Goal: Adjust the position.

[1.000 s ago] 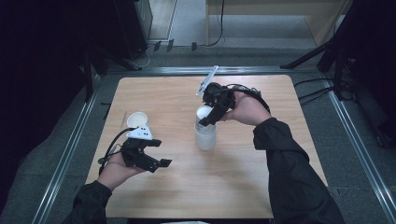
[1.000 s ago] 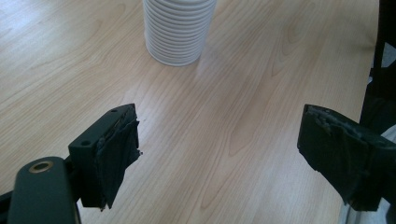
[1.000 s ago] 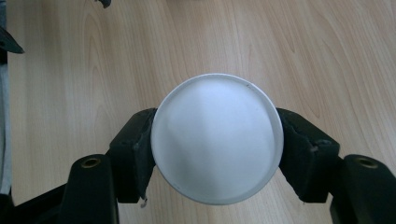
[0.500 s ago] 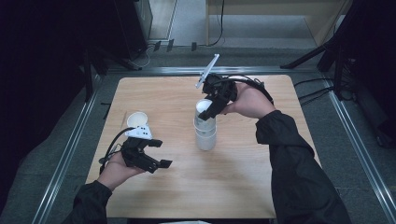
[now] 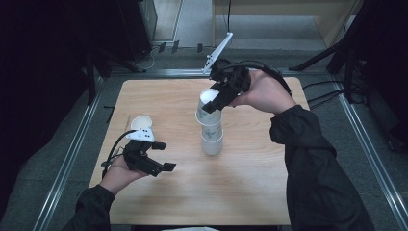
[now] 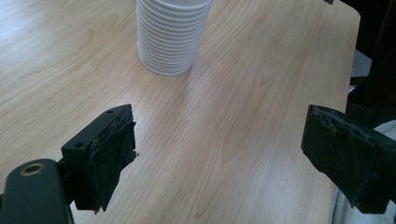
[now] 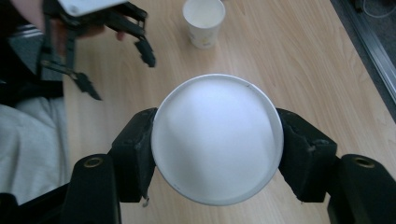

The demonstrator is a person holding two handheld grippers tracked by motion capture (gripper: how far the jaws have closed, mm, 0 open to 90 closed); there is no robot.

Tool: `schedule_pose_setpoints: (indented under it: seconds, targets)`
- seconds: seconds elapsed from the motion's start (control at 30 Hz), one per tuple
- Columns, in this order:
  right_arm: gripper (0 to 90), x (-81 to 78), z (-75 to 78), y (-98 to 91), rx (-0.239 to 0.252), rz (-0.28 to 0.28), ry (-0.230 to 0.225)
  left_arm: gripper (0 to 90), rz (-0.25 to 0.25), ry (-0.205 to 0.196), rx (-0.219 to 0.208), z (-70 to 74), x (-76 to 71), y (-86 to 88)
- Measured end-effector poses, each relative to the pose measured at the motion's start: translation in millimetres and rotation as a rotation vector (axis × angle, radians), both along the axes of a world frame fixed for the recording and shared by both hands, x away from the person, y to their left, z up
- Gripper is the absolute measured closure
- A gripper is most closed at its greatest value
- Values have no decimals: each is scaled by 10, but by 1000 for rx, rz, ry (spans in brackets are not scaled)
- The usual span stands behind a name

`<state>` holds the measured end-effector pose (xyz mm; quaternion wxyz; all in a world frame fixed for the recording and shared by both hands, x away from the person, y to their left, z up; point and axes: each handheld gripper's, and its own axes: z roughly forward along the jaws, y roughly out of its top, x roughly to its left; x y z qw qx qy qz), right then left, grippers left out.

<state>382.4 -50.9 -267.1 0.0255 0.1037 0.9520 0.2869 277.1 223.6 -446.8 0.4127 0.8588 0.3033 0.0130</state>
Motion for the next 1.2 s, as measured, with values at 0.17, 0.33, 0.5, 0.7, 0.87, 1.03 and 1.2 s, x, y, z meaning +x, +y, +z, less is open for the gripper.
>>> schedule_pose_setpoints:
  seconds: [0.17, 0.33, 0.5, 0.7, 0.87, 1.03, 1.2]
  targets:
    - [355, -219, 77, -63, 10, 33, 6, 99, -9, 1, -12, 4, 46, -19]
    - [355, -376, -32, -128, -3, 38, 11, 98, -29, -1, -10, 8, 86, -71]
    - [355, -424, -213, -210, 11, 43, 29, 99, -54, -8, -10, 4, 132, -121]
    - [355, -497, -429, -286, 42, 62, 25, 99, -79, -19, -23, 7, 179, -181]
    - [355, -572, -634, -336, 47, 60, 35, 100, -110, -24, -33, -18, 214, -243]
    - [355, -609, -797, -384, 61, 50, 48, 104, -121, -23, -24, -26, 240, -294]
    - [355, -625, -957, -419, 81, 48, 59, 107, -128, -20, -22, -53, 268, -358]
